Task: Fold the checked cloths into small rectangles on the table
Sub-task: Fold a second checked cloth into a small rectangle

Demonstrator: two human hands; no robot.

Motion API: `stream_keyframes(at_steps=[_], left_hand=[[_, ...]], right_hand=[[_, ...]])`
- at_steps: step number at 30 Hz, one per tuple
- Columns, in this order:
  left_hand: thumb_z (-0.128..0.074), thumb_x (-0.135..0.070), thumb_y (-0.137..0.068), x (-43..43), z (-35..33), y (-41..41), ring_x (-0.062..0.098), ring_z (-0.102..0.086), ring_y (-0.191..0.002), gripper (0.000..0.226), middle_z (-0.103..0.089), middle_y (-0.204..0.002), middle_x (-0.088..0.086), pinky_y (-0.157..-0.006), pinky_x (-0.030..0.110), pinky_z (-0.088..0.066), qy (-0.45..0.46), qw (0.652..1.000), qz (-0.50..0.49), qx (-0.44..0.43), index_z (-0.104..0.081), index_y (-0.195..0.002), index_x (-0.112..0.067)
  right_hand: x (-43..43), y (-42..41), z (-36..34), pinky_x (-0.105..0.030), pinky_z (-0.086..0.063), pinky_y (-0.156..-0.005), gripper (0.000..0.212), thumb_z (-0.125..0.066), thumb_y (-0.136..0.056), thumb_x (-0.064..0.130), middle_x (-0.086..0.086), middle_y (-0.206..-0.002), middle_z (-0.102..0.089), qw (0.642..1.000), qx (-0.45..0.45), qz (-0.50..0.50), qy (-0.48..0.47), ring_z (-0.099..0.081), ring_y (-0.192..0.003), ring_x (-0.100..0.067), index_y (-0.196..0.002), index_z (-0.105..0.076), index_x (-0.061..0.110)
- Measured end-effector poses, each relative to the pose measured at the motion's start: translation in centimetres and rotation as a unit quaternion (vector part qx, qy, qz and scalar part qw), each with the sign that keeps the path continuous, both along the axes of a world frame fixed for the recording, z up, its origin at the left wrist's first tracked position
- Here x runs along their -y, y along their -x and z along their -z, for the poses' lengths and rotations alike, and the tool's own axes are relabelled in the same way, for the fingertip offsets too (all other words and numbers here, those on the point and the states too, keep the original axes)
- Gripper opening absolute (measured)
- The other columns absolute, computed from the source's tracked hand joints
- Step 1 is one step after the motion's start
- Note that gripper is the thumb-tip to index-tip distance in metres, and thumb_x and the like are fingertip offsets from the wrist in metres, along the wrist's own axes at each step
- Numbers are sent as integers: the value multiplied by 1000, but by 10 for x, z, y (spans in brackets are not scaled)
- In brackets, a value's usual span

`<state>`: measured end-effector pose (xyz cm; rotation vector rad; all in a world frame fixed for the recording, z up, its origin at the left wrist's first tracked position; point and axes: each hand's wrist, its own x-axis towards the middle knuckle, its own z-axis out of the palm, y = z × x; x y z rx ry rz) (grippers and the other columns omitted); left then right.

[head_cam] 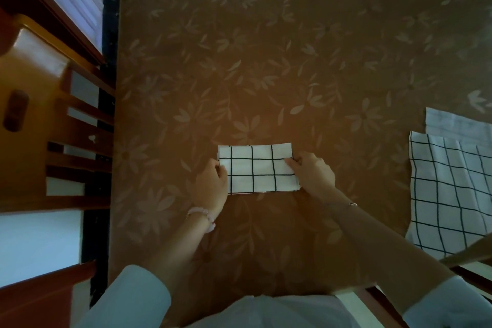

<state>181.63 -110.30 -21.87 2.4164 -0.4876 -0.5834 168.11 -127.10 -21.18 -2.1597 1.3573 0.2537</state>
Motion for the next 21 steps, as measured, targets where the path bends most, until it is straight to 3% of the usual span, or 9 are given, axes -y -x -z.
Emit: stream_keyframes(at_steps=[4,13,21], left_hand=[[-48,-22,-94,1,4,-4,18,-56,-64,15,-60,-73,3,-56,31,-43,-24,999,-9,28,-55,-88,-11],[-52,-25,-91,0,6,-8,18,-58,-68,13,-60,-75,0,-67,38,-50,-37,999,-1,37,-57,-85,-14],[-53,-32,-91,-2,3,-8,19,-56,-67,15,-56,-85,-1,-59,37,-50,-33,997,5,75,-50,-89,-18]], right_hand=[[4,-7,-3,-30,-42,-69,35,-48,-91,51,-1,-88,-61,999,-22,28,-23,-61,-85,-27,-98,-63,19],[1,-6,-3,-32,-50,-68,37,-49,-91,49,-2,-80,-64,999,-24,22,11,-62,-76,-25,-89,-66,16],[-4,-3,-3,-38,-52,-71,30,-53,-89,48,-2,-80,-62,998,9,28,57,-61,-77,-27,-87,-53,18]])
